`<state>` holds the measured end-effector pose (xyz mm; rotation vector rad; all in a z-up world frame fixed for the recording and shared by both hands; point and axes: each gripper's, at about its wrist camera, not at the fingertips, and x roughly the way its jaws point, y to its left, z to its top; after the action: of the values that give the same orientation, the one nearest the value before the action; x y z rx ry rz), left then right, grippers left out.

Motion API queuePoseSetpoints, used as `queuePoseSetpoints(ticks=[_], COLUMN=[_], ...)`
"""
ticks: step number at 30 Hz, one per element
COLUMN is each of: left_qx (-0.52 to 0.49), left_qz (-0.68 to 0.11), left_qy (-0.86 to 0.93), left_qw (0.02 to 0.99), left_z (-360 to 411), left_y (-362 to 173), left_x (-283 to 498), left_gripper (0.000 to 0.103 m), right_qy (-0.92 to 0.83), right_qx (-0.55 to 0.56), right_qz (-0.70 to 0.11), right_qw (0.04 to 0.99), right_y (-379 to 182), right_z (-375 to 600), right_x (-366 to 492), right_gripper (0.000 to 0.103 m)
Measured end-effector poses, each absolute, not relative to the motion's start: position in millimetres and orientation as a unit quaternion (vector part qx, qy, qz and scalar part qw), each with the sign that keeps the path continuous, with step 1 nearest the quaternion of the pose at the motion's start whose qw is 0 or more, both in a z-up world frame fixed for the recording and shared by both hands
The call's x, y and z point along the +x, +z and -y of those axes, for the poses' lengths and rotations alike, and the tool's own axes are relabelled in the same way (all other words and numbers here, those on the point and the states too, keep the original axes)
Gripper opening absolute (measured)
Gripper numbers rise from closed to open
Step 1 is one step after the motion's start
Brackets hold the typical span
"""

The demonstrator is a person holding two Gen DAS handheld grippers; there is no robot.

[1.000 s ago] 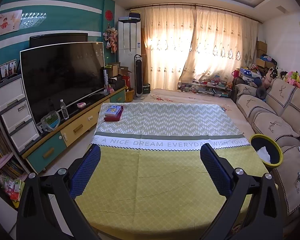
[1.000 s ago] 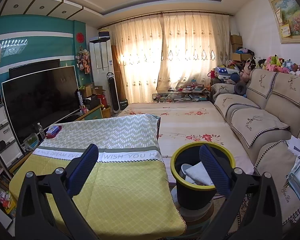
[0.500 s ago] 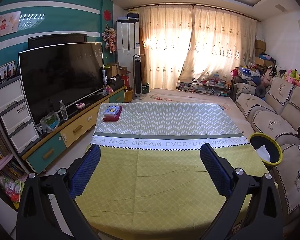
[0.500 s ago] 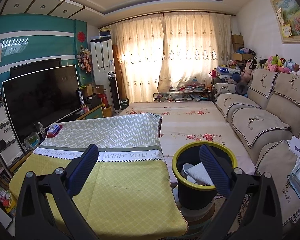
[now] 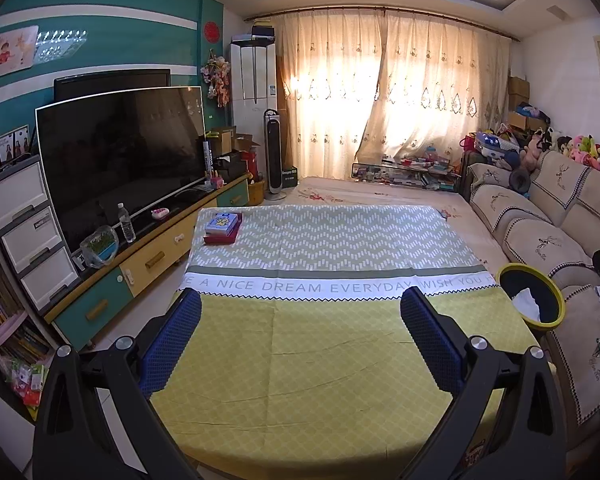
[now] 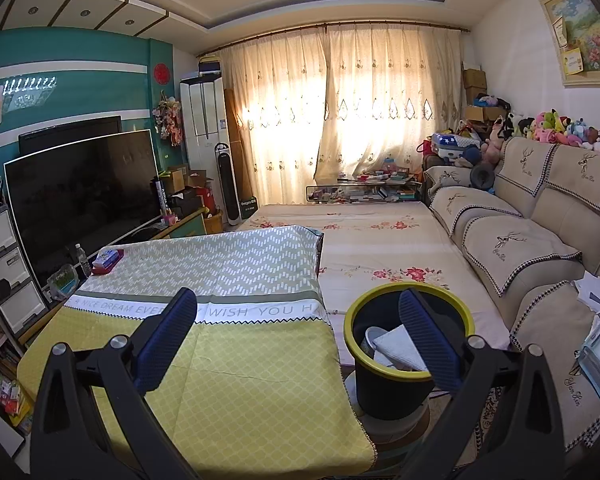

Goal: Collect trash

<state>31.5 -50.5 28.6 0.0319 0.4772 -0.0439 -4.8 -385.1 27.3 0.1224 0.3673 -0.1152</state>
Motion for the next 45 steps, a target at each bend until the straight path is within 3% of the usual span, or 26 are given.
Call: queuePoseSetpoints(ticks=[45], left_qx=[0.019], left_qz=[-0.243], left_qy=[-0.027], left_qw=[0.969], left_z=[53.4], left_y=[19.0], left_x=[39.4], left_gripper=[0.098], right_qy=[-0.052], right_qx=[0.061], right_qz=[-0.19], right_qw=[0.979], right_y=[12.4], right_z=[378.0], right_x=[1.7], right_gripper=[0.096])
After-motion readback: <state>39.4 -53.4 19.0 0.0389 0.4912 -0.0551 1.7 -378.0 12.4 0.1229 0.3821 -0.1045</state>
